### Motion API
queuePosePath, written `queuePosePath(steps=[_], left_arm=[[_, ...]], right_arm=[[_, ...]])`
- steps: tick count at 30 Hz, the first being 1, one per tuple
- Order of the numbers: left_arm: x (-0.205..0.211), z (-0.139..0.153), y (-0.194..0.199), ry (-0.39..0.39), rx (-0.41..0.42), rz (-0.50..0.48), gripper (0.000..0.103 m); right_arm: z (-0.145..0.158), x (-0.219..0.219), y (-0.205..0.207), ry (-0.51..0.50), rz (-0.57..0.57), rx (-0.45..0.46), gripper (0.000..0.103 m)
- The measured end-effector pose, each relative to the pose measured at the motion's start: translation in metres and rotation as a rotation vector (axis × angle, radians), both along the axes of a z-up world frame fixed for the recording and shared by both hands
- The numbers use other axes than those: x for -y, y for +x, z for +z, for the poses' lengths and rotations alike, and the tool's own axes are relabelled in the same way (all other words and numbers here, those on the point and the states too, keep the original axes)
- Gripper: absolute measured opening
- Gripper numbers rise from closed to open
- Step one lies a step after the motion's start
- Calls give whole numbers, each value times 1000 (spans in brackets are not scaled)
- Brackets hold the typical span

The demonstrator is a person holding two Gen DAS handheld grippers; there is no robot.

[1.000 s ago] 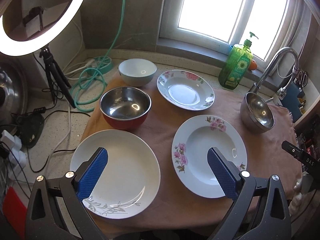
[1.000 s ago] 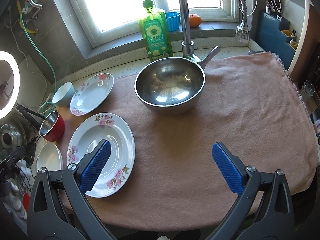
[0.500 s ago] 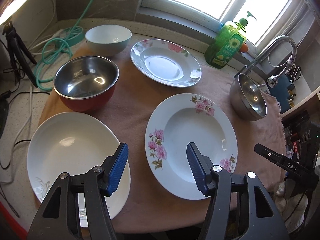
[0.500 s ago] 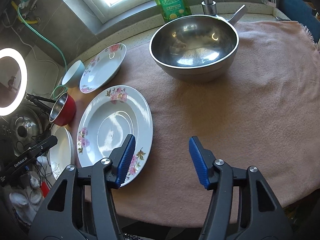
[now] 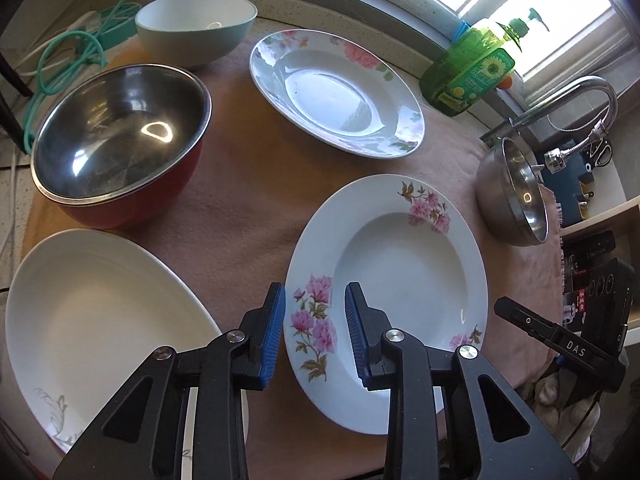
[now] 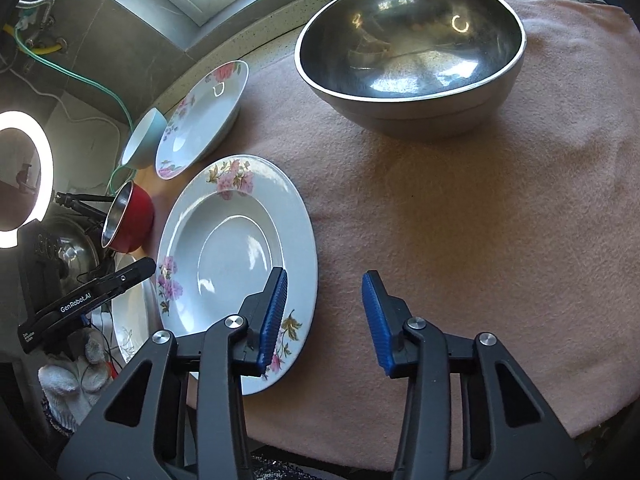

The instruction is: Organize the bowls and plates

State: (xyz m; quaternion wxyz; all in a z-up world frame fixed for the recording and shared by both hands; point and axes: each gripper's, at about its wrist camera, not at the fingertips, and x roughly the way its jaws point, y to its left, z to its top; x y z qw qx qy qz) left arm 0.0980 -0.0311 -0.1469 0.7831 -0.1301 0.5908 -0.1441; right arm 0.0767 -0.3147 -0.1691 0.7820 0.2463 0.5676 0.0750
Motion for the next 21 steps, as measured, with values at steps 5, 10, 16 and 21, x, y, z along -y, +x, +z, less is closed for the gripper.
queuePosePath(steps=[5,10,16,21], left_arm=[[-3,-2,3,5,-3,6,27],[-4,-5,7,15,-14,2,26],[0,-11,9,16,-33,-7,23],[4,-10,10,34,-31,-17,23]], right_arm=[[-9,-2,8,41,7,-26,33],[-14,-5,10,61,22,-39,30],[-19,-8,13,66,42,-51,23],[-16,-12,14,43,78,-38,19]])
